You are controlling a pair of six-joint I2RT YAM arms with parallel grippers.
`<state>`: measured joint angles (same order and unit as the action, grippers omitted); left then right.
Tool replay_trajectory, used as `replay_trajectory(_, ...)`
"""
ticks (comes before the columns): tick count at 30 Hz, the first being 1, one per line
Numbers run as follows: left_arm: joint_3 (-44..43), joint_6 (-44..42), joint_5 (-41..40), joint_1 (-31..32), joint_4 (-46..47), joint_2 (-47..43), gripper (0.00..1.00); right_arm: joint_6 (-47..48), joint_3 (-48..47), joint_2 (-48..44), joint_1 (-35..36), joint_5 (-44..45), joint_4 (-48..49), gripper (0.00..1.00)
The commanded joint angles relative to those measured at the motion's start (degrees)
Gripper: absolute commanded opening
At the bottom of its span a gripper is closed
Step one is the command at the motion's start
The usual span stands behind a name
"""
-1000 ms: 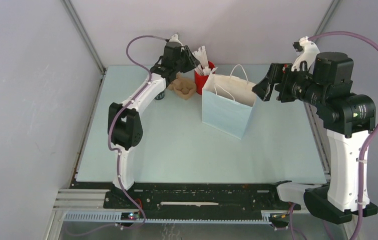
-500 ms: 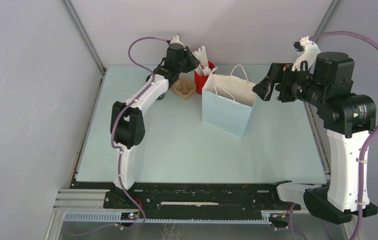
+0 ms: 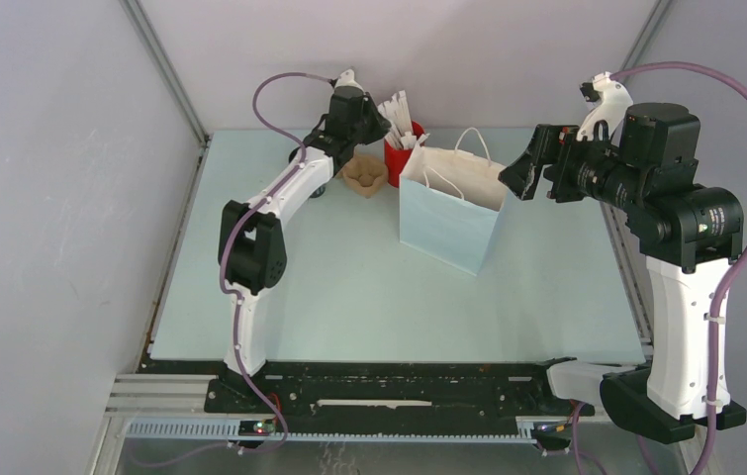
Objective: Pack the takeout coffee
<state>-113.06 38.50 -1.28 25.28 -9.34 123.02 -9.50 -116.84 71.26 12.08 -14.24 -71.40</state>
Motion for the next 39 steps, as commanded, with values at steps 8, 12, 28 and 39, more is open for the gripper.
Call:
replay_trajectory(8, -3.6, -1.9, -1.4, -0.1, 2.8, -5.5, 0.0, -0.1, -1.0, -1.0, -0.3, -0.8, 1.0, 1.0)
replay_trajectory(12, -4.9, -1.7, -1.6, -0.4, 2.7, -5.9, 0.0, -0.2, -0.8, -1.2, -0.3, -0.9, 1.1, 1.0)
replay_trajectory(28, -2.9, 2.5, 0.7, -5.4, -3.1, -2.7, 0.45, 0.0, -0.8, -1.1, -0.2, -1.2, 1.2, 1.0)
replay_trajectory(39, -6.7, 6.6, 4.3, -5.5, -1.8, 3.1, 0.46, 0.0, -1.4, -0.3, -0.3, -1.0, 1.2, 1.0)
